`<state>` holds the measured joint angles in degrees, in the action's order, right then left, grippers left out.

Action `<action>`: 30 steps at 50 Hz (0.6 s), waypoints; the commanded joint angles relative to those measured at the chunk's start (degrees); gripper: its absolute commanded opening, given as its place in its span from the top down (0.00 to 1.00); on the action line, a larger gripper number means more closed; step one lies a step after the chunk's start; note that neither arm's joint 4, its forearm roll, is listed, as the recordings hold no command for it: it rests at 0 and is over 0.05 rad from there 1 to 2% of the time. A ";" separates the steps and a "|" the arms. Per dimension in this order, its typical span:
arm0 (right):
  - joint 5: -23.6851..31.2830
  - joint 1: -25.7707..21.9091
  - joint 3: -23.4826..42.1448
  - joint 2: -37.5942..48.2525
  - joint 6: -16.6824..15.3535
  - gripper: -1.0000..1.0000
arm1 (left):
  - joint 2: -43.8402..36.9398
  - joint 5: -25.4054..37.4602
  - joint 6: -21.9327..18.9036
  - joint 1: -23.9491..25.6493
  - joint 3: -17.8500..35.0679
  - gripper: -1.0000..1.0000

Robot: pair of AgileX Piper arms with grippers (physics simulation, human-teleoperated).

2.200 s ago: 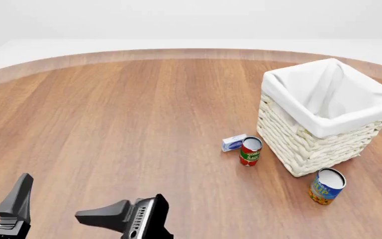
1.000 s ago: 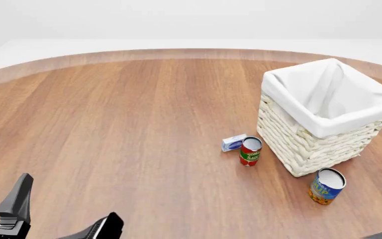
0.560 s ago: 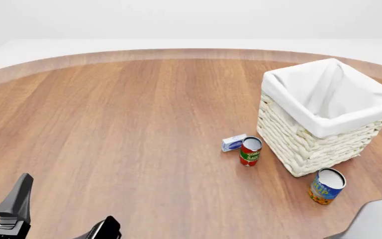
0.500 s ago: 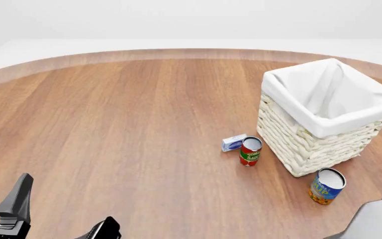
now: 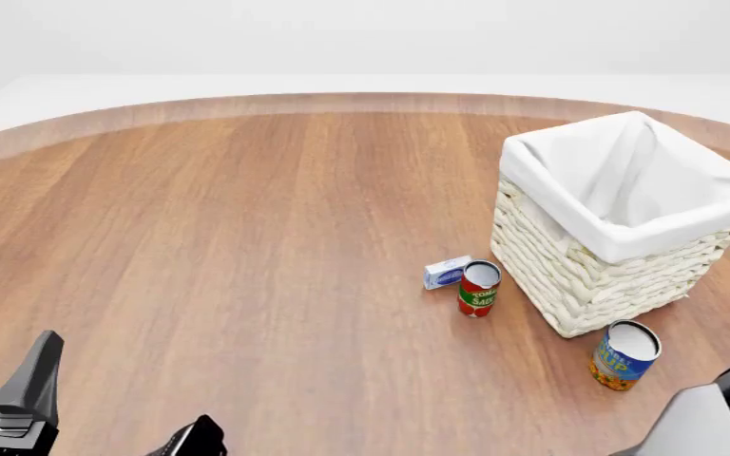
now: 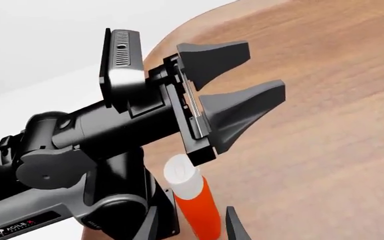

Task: Pick up the ketchup, and put it in the basket.

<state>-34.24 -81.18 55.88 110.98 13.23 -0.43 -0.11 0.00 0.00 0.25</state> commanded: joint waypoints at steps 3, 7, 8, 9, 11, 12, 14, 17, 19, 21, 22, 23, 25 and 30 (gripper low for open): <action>0.57 0.43 1.98 1.15 0.10 0.00 | 0.00 0.00 0.00 0.00 0.00 0.00; 0.57 0.43 1.98 1.15 0.10 0.00 | 0.00 0.00 0.00 0.00 0.00 0.00; 0.74 0.25 2.62 1.83 0.13 0.00 | 0.00 0.00 0.00 0.00 0.00 0.00; 0.78 0.24 2.69 1.88 0.11 0.00 | 0.00 0.00 0.00 0.00 0.00 0.00; 0.89 0.18 3.01 2.14 0.22 0.00 | 0.00 0.00 0.00 0.00 0.00 0.00; 0.92 0.13 3.10 2.19 0.23 0.00 | 0.00 0.00 0.00 0.00 0.00 0.00; 1.05 0.21 3.42 2.41 0.10 0.00 | 0.00 0.00 0.00 0.00 0.00 0.00; 1.09 0.28 3.68 2.63 0.04 0.00 | 0.00 0.00 0.00 0.00 0.00 0.00; 1.16 0.28 4.16 3.46 -0.01 0.00 | 0.00 0.00 0.00 0.00 0.00 0.00; 1.32 0.12 4.38 3.51 0.12 0.00 | 0.00 0.00 0.00 0.00 0.00 0.00; 1.50 -0.01 4.60 3.56 0.19 0.00 | 0.00 0.00 0.00 0.00 0.00 0.00; 1.58 -0.11 4.72 3.57 0.17 0.00 | 0.00 0.00 0.00 0.00 0.00 0.00; 1.76 -0.27 4.99 3.64 0.13 0.00 | 0.00 0.00 0.00 0.00 0.00 0.00; 1.98 -0.43 5.72 4.01 0.18 0.00 | 0.00 0.00 0.00 0.00 0.00 0.00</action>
<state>-32.81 -81.25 60.16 114.11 13.35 -0.43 -0.11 0.00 0.00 0.25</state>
